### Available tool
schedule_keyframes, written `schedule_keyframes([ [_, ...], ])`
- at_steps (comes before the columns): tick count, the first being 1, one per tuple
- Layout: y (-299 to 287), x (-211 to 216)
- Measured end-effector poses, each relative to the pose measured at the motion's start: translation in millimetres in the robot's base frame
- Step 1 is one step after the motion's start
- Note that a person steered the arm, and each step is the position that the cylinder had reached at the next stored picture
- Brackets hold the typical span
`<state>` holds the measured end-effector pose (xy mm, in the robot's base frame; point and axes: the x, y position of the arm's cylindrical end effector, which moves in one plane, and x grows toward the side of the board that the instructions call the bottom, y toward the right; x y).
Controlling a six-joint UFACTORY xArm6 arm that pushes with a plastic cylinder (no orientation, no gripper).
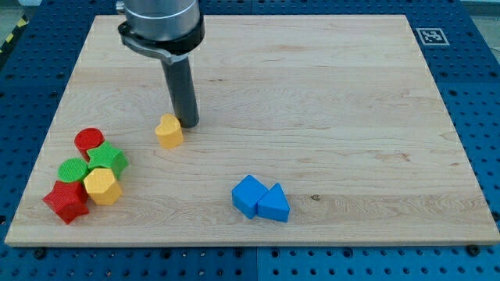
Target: Push the yellow heart into the green star
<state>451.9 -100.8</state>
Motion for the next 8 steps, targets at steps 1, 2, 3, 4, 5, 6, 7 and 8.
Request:
schedule_keyframes([
  [1,-6,9],
  [2,-11,20],
  [3,-13,30],
  [4,-16,35],
  [5,-27,39],
  [6,-43,46],
  [7,-29,43],
  [8,50,29],
])
